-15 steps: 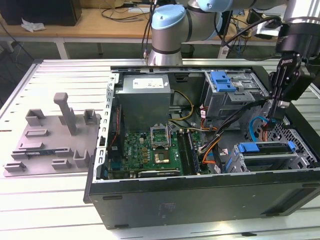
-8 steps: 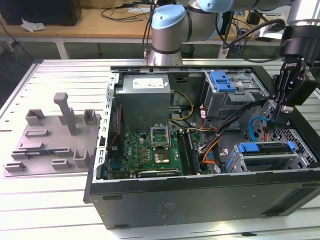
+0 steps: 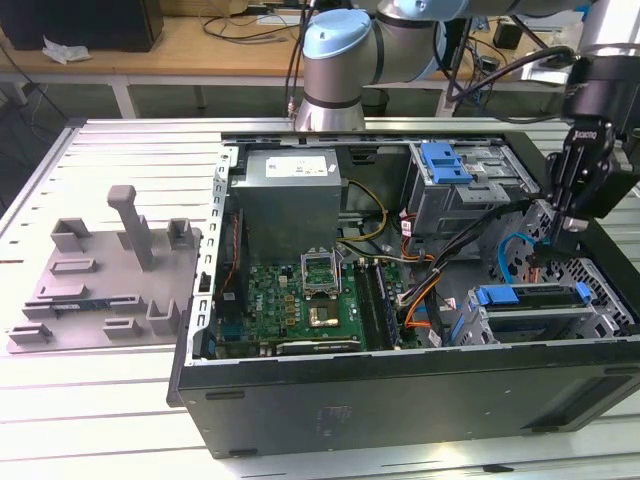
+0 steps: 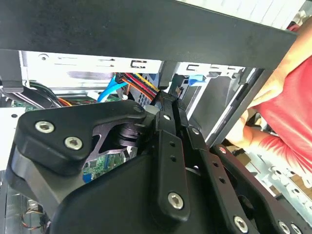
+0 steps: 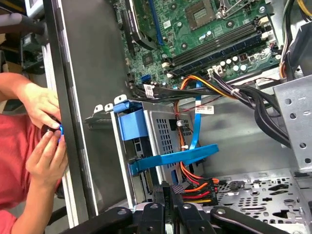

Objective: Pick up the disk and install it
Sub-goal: 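Insert the first disk wire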

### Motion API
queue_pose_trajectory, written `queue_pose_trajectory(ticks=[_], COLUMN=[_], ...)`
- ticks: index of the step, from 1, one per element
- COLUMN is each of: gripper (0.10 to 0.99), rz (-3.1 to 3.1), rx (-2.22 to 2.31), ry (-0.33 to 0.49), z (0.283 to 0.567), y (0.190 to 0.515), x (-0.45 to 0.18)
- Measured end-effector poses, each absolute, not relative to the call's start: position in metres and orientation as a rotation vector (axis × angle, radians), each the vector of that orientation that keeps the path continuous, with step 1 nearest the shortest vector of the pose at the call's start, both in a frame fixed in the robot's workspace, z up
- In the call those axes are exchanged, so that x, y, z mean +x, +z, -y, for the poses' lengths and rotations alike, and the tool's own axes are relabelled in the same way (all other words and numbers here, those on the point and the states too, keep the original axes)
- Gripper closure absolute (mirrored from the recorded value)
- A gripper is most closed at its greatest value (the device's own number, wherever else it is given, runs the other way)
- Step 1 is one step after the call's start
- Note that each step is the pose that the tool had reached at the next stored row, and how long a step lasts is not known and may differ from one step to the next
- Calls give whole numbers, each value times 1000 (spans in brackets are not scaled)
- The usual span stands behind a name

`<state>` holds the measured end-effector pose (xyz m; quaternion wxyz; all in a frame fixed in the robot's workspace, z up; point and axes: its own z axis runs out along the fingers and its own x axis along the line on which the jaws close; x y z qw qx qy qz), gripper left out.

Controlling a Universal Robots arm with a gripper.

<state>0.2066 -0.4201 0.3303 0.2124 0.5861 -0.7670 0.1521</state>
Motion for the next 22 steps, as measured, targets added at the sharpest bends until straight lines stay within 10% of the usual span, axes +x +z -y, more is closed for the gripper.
queue_pose_trajectory(ticks=[22], gripper=[922], rz=[2218], rx=[1718], ry=[294], z=[461], y=[348], x=[194])
